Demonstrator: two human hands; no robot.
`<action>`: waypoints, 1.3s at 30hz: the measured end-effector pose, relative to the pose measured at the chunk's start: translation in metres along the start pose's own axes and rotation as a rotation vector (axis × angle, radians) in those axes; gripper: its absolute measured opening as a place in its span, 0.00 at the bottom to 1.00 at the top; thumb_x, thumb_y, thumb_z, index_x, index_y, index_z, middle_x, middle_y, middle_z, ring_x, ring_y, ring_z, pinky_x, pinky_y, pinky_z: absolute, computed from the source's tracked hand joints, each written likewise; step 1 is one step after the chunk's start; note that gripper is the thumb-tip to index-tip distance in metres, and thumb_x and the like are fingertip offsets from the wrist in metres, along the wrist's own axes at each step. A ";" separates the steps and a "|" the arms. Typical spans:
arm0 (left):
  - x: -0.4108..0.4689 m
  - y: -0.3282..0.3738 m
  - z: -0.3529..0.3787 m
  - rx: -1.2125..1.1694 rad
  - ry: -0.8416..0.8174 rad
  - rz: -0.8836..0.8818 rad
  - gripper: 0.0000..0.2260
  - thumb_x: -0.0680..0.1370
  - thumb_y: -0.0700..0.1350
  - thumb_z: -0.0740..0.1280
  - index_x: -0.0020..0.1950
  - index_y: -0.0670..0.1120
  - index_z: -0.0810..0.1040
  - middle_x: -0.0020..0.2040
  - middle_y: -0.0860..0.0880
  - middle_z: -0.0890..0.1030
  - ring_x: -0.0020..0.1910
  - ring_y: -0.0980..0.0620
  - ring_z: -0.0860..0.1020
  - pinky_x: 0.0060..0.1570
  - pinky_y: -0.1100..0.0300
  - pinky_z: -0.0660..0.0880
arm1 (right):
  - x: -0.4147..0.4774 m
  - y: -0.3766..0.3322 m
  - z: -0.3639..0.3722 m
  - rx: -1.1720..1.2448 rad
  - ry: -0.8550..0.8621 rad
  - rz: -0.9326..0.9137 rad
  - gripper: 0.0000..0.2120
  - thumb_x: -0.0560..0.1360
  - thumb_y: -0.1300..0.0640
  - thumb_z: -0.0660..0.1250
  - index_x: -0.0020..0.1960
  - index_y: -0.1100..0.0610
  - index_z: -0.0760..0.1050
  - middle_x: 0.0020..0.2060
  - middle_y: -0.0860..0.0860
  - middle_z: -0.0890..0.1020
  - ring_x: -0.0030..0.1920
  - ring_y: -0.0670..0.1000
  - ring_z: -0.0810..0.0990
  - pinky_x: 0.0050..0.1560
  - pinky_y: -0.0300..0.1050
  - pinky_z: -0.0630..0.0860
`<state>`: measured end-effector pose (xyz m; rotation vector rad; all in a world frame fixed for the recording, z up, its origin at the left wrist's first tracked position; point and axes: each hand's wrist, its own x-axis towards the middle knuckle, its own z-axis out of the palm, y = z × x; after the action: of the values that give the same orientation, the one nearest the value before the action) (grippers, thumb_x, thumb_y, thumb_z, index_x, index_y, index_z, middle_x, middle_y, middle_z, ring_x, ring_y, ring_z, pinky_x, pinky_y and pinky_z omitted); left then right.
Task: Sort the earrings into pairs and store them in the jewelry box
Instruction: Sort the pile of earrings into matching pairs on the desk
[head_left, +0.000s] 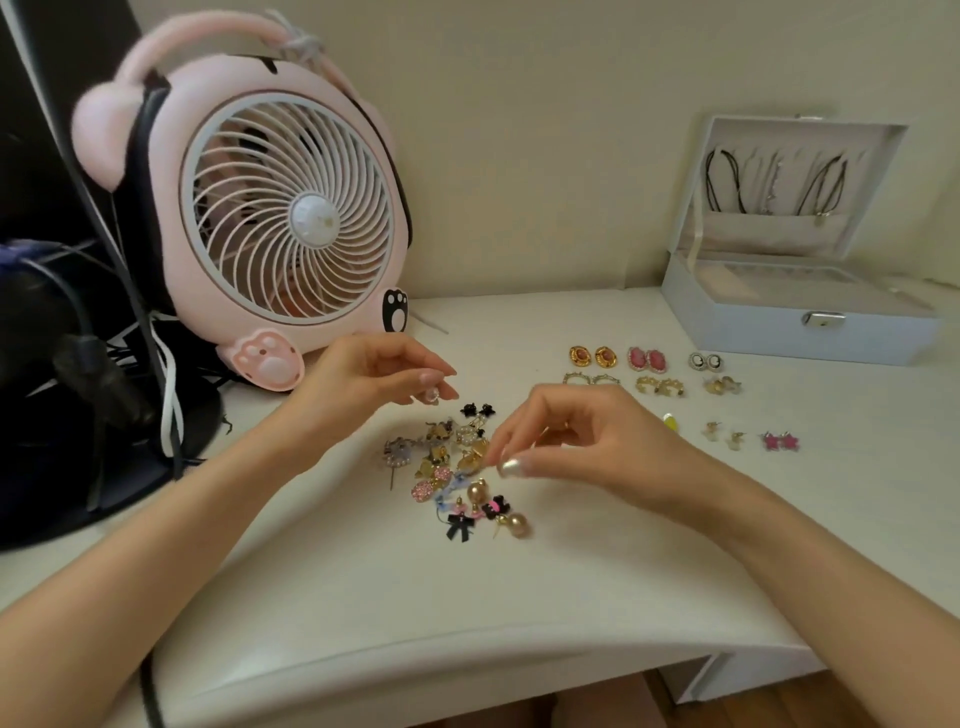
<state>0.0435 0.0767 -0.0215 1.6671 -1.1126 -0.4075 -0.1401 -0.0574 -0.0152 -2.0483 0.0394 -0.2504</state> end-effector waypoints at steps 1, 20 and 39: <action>0.000 0.004 0.003 -0.003 -0.016 0.003 0.05 0.74 0.39 0.67 0.48 0.44 0.81 0.42 0.47 0.85 0.41 0.54 0.80 0.41 0.69 0.75 | -0.002 0.000 -0.003 0.076 0.040 0.002 0.03 0.71 0.64 0.71 0.41 0.58 0.77 0.43 0.53 0.85 0.48 0.50 0.83 0.52 0.45 0.78; 0.010 0.044 0.117 0.315 -0.367 0.126 0.06 0.72 0.37 0.70 0.45 0.45 0.78 0.38 0.47 0.84 0.39 0.53 0.82 0.48 0.60 0.77 | -0.071 0.031 -0.060 0.002 0.428 0.343 0.07 0.65 0.71 0.73 0.41 0.62 0.83 0.32 0.55 0.83 0.34 0.47 0.82 0.37 0.34 0.77; 0.023 0.036 0.138 0.465 -0.406 0.216 0.04 0.71 0.39 0.71 0.44 0.45 0.79 0.40 0.49 0.81 0.36 0.61 0.74 0.39 0.71 0.69 | -0.066 0.049 -0.050 -0.338 0.575 0.329 0.06 0.65 0.64 0.75 0.33 0.59 0.78 0.30 0.47 0.82 0.30 0.39 0.76 0.34 0.27 0.70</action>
<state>-0.0615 -0.0216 -0.0391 1.8815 -1.7774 -0.3749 -0.2103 -0.1156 -0.0459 -2.1931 0.8120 -0.6506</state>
